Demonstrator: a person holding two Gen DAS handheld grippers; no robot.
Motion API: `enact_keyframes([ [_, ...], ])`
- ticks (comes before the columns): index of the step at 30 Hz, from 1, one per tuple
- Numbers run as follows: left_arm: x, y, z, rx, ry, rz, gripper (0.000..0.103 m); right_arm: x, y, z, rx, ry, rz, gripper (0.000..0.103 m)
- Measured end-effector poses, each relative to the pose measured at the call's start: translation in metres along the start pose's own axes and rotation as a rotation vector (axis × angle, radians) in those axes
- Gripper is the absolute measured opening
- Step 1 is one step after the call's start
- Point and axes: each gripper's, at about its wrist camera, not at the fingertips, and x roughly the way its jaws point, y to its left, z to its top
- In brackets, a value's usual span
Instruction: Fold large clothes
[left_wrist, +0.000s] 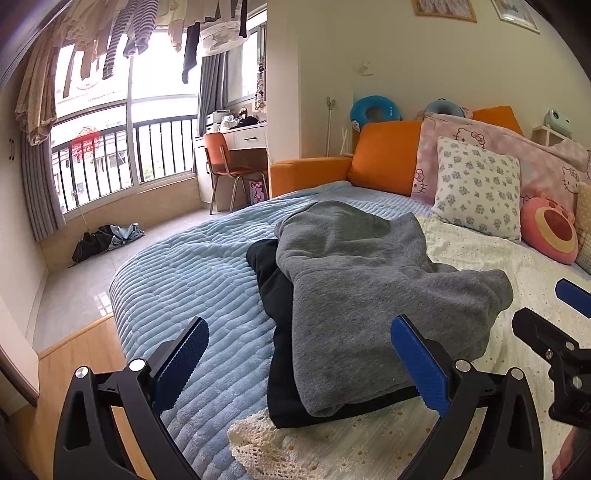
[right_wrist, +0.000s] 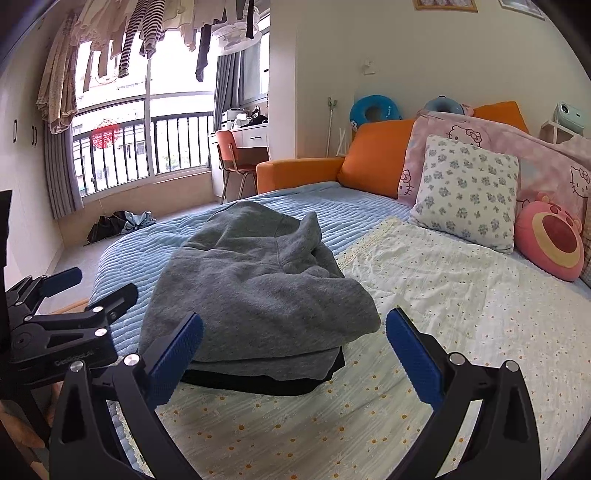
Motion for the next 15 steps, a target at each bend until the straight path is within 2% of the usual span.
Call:
enact_keyframes([
  [15,-0.015,0.011,-0.013,0.005,0.0,0.016,0.1,0.005,0.002,0.003,-0.014,-0.008,-0.012,0.098],
])
